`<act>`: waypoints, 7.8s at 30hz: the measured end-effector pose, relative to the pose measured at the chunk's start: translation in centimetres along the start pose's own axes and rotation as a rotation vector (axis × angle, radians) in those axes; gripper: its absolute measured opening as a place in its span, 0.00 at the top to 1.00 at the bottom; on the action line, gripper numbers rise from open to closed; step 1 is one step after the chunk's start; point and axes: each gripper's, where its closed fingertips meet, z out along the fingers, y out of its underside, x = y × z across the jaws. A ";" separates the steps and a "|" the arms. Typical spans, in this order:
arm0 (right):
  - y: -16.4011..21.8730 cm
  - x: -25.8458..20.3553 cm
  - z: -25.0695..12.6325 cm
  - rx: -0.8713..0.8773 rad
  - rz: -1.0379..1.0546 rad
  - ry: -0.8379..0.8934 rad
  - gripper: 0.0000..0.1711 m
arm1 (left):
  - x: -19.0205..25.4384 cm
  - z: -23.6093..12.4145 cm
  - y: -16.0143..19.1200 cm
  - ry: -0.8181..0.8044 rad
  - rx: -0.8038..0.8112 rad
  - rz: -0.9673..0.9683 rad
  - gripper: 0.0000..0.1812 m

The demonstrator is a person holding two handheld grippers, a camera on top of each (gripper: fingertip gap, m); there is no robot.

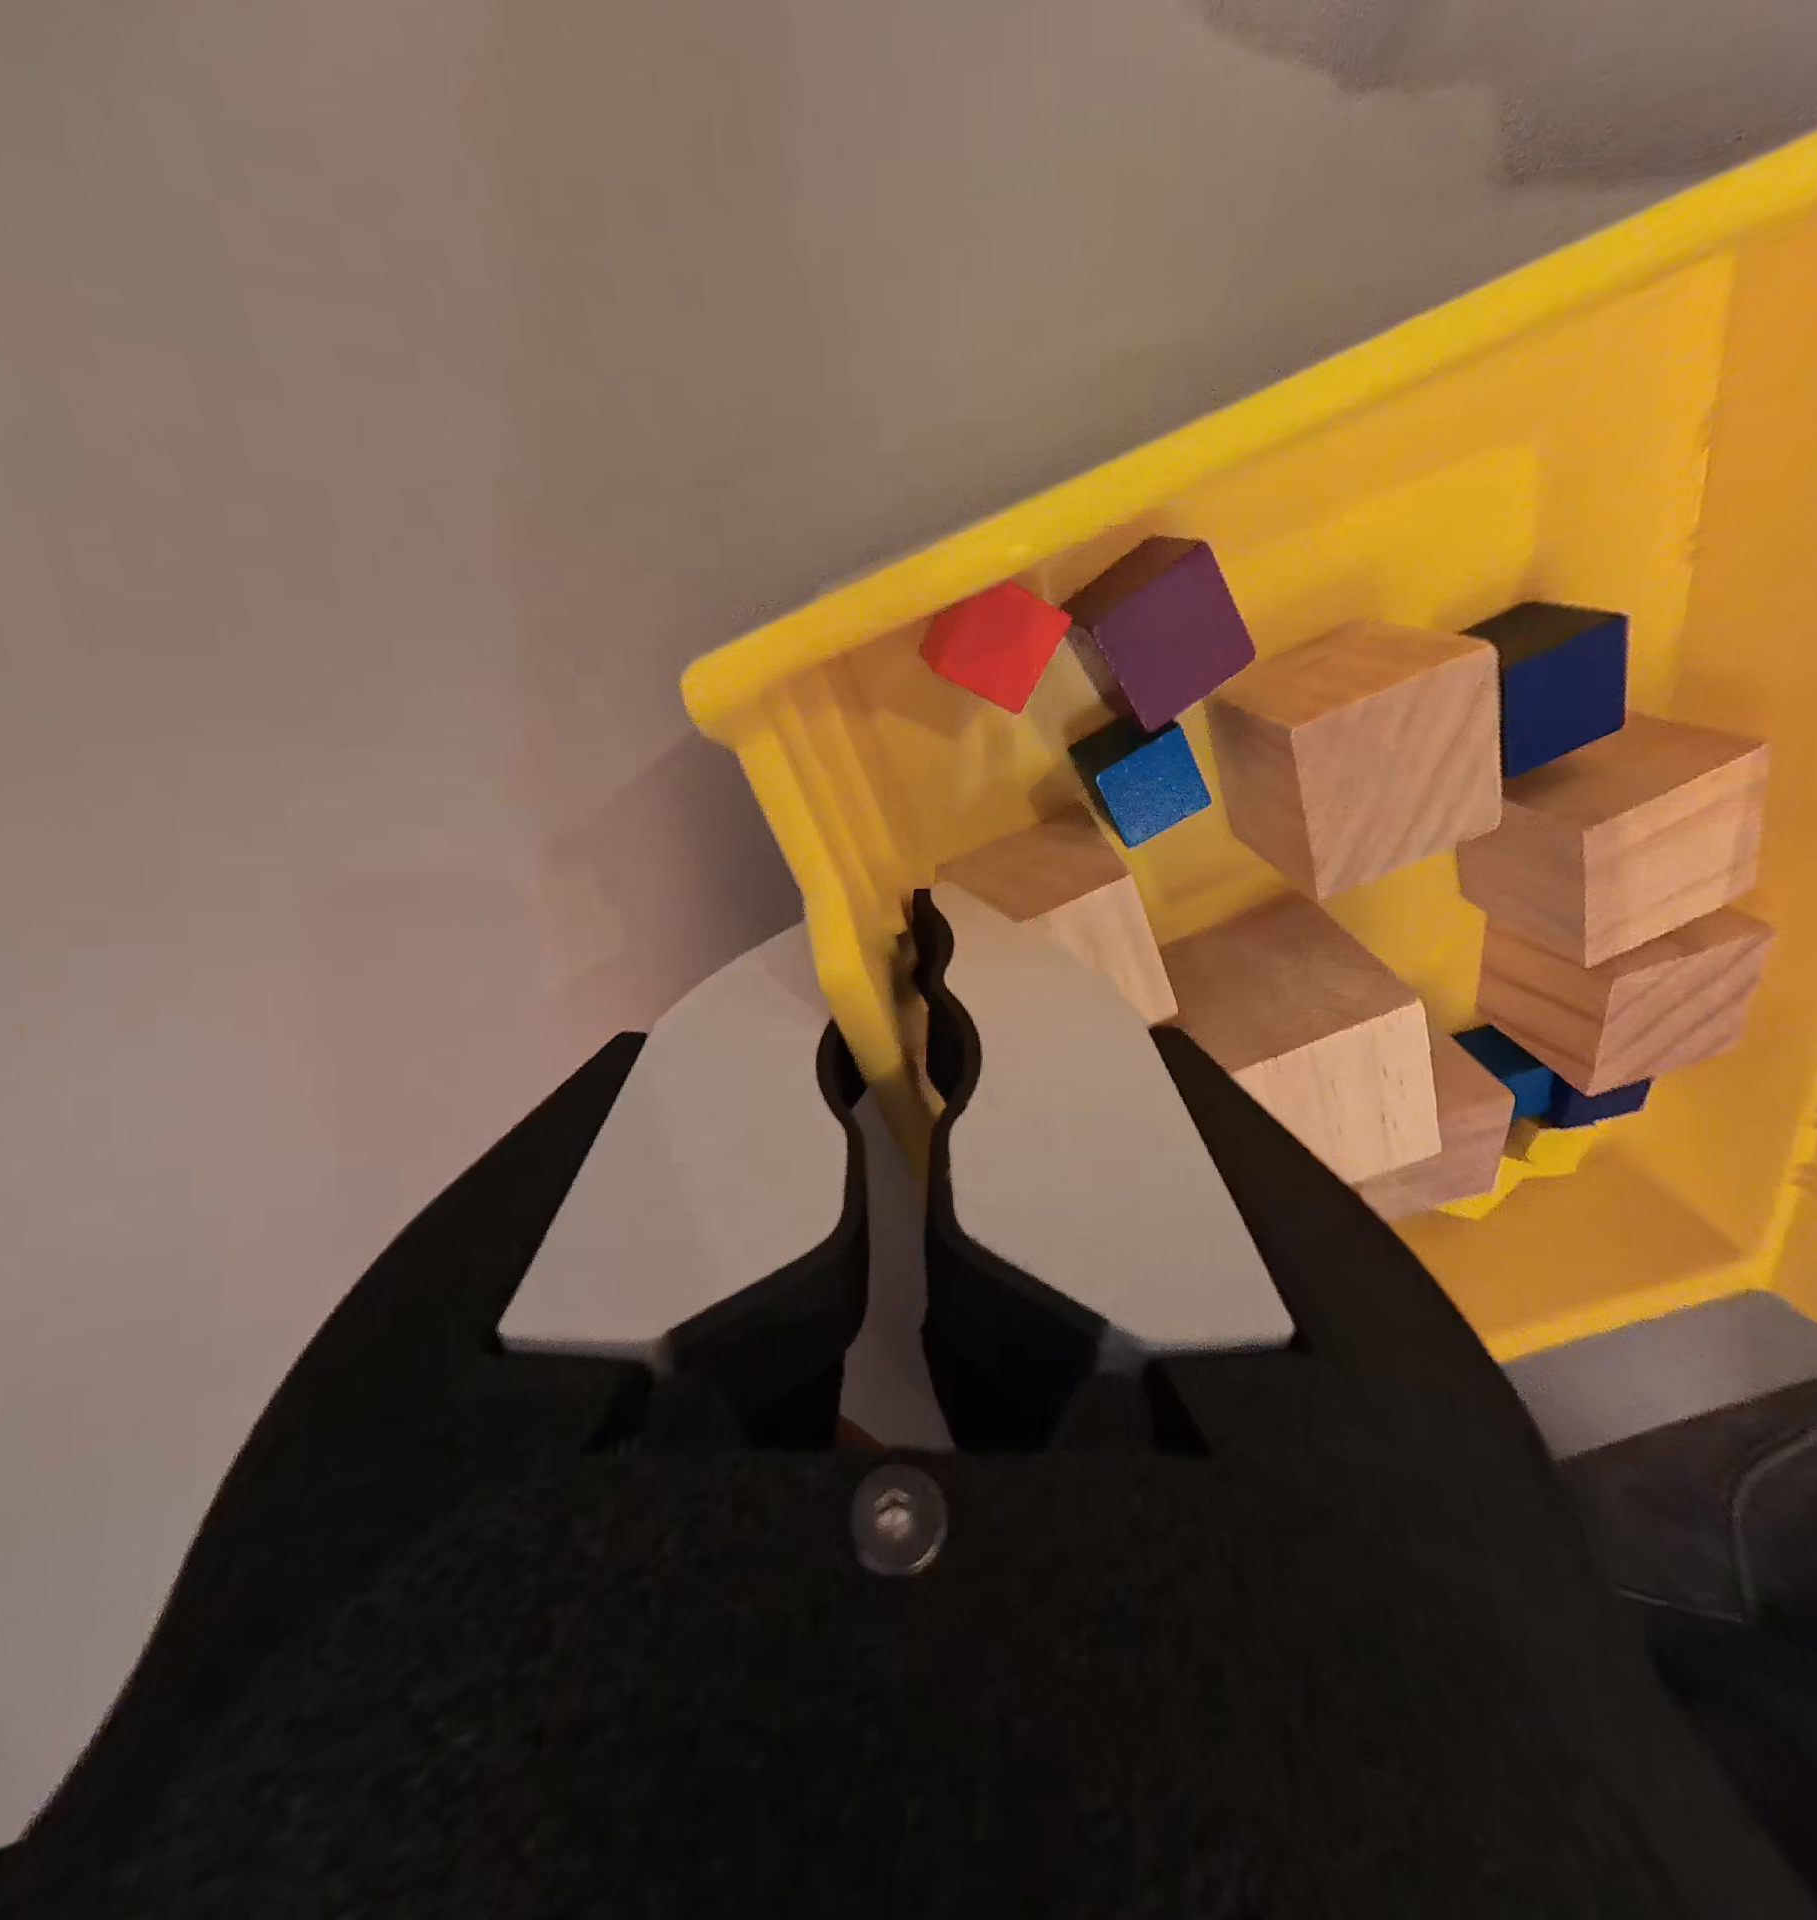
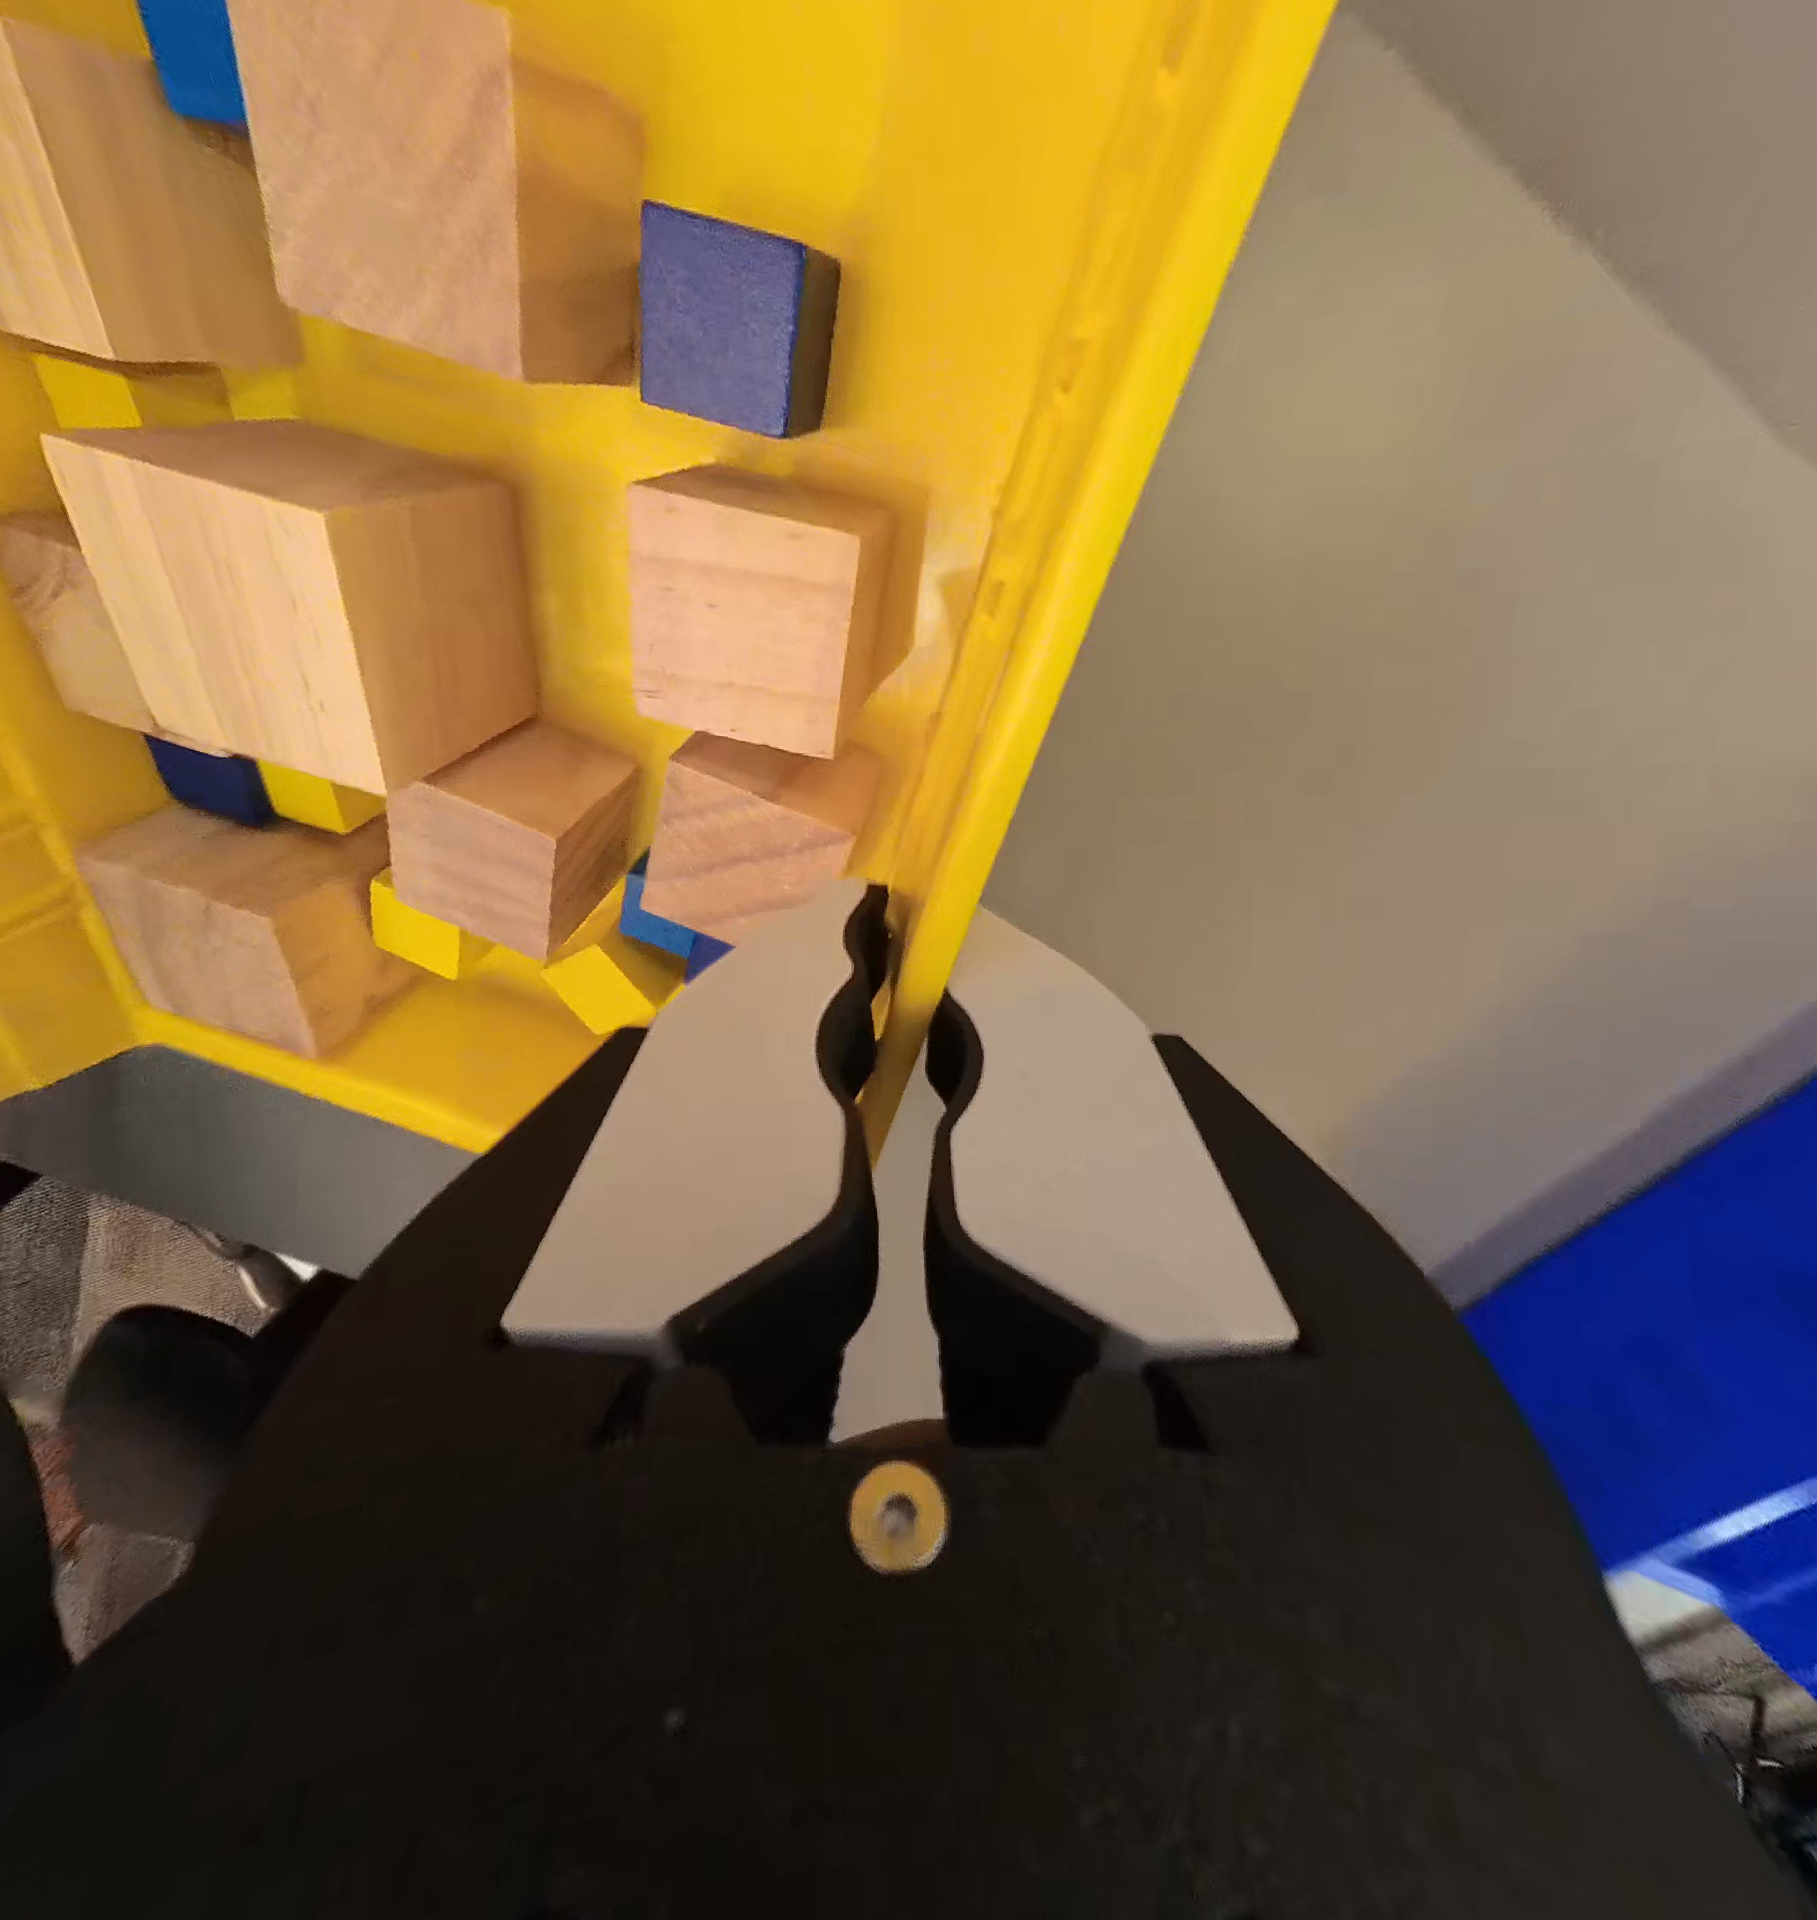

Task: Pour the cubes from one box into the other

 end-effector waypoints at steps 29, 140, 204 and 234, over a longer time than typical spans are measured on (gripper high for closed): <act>13.7 25.3 -12.8 0.109 0.255 0.007 0.98 | 31.4 -5.0 -11.4 0.055 -0.029 0.409 0.97; 28.9 36.2 -20.2 1.257 0.599 1.462 0.97 | 58.4 -13.0 -14.7 0.683 1.494 0.831 0.98; 35.1 23.2 -0.7 1.107 0.199 0.273 0.80 | 17.6 -3.9 24.3 -0.010 1.035 0.210 0.76; 22.5 14.9 -5.5 1.094 -0.003 0.385 0.88 | 17.9 -2.2 26.3 0.138 0.888 0.133 0.73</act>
